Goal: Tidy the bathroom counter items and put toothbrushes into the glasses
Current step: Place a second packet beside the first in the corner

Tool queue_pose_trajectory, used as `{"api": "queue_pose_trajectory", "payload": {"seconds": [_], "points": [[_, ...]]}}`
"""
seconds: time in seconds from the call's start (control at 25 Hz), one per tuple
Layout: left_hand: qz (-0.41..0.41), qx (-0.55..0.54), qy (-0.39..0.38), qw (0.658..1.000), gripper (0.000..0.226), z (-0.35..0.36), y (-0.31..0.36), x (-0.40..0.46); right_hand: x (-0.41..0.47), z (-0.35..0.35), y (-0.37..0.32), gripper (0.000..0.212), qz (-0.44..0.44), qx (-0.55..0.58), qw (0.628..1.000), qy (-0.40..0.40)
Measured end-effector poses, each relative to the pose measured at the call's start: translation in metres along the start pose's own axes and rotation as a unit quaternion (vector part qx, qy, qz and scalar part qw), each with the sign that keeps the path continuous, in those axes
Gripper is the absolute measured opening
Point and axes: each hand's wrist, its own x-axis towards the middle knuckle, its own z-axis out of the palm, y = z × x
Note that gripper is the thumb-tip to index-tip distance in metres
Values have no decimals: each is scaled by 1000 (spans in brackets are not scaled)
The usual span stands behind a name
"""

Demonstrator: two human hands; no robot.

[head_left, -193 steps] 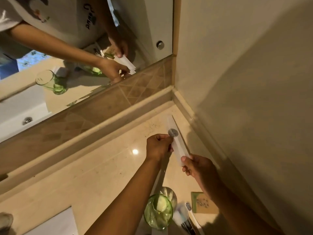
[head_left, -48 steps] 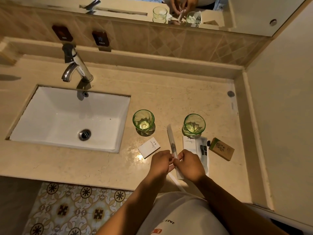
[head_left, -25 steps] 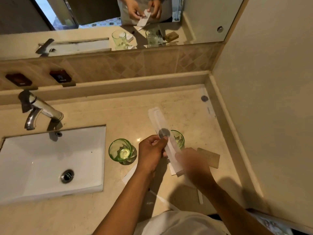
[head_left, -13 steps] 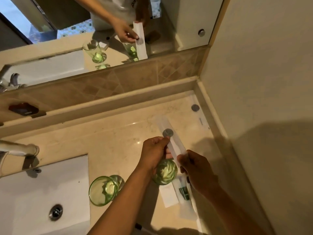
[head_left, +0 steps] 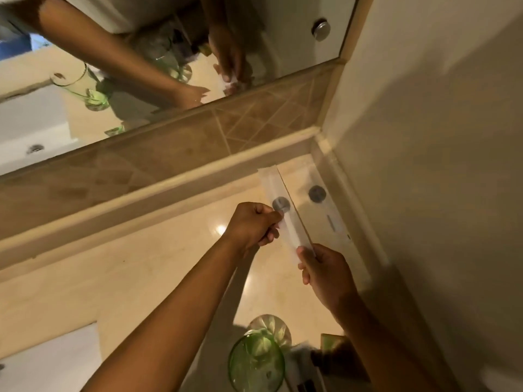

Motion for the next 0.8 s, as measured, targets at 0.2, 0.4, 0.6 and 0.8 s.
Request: {"api": "queue_pose_trajectory", "payload": {"seconds": [0.2, 0.4, 0.6, 0.8], "points": [[3, 13, 1, 1000, 27, 7, -8, 21, 17, 0, 12, 37, 2, -53, 997, 48], [130, 238, 79, 959, 36, 9, -14, 19, 12, -13, 20, 38, -177, -240, 944, 145], [368, 485, 161, 777, 24, 1, -29, 17, 11, -12, 19, 10, -242, -322, 897, 185], [337, 597, 80, 723, 75, -5, -34, 30, 0, 25, 3, 51, -207, -387, 897, 45]]}}
